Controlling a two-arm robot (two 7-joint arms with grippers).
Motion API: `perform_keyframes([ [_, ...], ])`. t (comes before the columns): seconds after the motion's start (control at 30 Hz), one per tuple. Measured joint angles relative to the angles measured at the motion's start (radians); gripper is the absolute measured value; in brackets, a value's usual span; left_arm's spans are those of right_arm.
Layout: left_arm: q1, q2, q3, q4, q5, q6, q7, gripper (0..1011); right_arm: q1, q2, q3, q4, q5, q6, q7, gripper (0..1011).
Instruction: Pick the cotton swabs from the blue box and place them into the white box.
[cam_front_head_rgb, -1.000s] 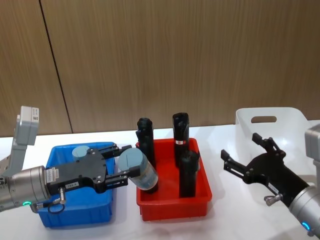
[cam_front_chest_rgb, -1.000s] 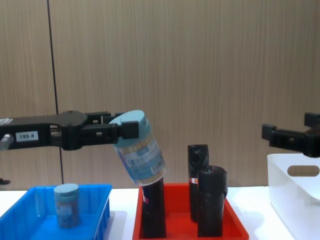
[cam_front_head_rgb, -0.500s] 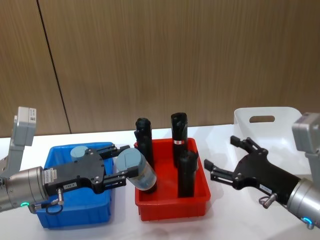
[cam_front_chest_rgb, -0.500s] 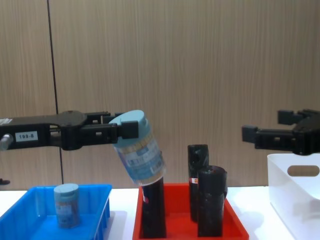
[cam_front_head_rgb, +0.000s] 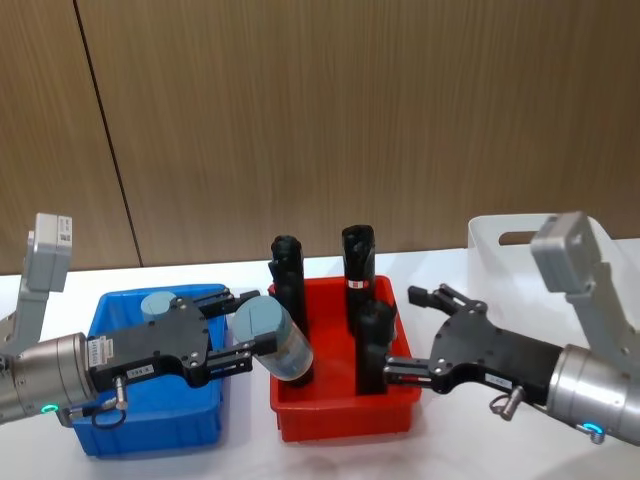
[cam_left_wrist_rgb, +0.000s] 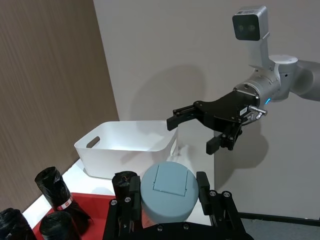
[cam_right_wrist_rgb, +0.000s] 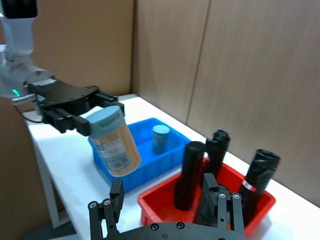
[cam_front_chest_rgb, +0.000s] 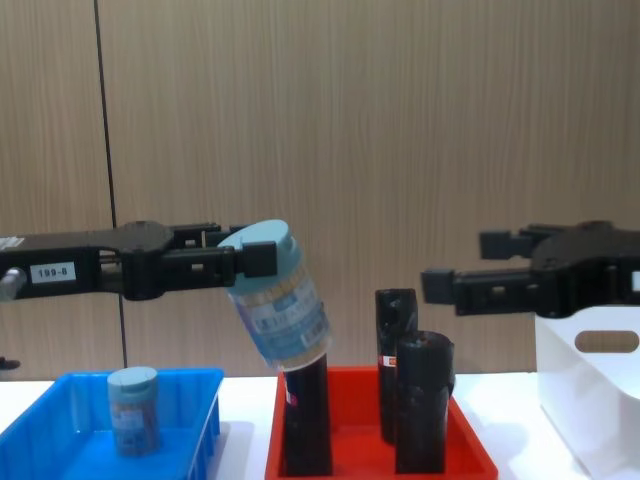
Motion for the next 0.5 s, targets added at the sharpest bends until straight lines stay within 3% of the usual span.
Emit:
perform_keyframes([
  [0.5,0.000,0.000,0.000,0.000,0.000,0.000,0.000,673,0.099,-0.060,-0.055,0.084,-0.079,0.036,0.105,1002],
])
